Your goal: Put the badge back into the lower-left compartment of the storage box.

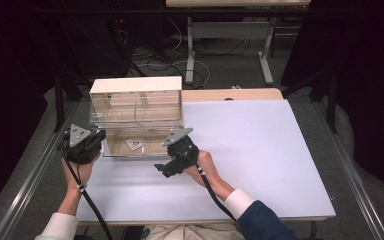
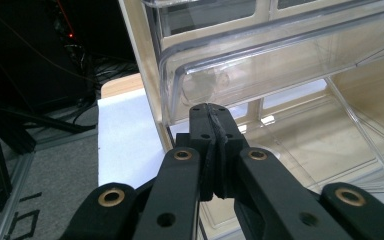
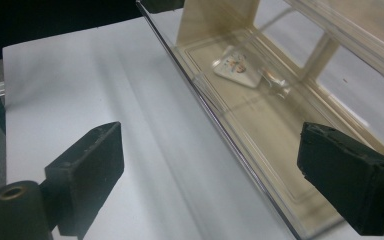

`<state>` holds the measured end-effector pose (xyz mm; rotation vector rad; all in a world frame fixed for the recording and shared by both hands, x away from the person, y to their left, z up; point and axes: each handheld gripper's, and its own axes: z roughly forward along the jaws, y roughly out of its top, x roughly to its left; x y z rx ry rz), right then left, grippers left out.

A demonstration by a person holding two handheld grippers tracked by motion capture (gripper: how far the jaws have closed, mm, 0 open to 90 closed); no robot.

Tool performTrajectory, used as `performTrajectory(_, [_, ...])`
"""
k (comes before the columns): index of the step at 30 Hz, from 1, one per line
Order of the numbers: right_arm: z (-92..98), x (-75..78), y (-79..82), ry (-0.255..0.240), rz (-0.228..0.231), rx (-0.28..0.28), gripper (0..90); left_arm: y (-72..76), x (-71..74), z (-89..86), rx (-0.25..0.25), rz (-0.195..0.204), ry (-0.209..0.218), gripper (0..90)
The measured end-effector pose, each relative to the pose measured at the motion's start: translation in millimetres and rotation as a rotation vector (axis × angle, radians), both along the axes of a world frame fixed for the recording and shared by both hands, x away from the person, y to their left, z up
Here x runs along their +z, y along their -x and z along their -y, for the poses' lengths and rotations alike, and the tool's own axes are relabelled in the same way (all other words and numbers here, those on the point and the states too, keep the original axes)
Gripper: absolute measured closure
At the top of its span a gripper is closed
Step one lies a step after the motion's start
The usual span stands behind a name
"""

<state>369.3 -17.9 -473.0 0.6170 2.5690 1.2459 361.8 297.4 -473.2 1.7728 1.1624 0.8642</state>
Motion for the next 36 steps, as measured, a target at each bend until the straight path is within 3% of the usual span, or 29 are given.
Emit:
performTrajectory(22, [94.4, -7.6, 9.1, -0.012, -0.005, -0.138, 5.0, 0.5, -0.3, 0.9, 0.002, 0.000, -0.002, 90.0])
performTrajectory(36, [143.2, -17.6, 17.8, 0.025, -0.031, -0.219, 5.1, 0.5, 0.1, 0.8, -0.002, 0.002, -0.002, 90.0])
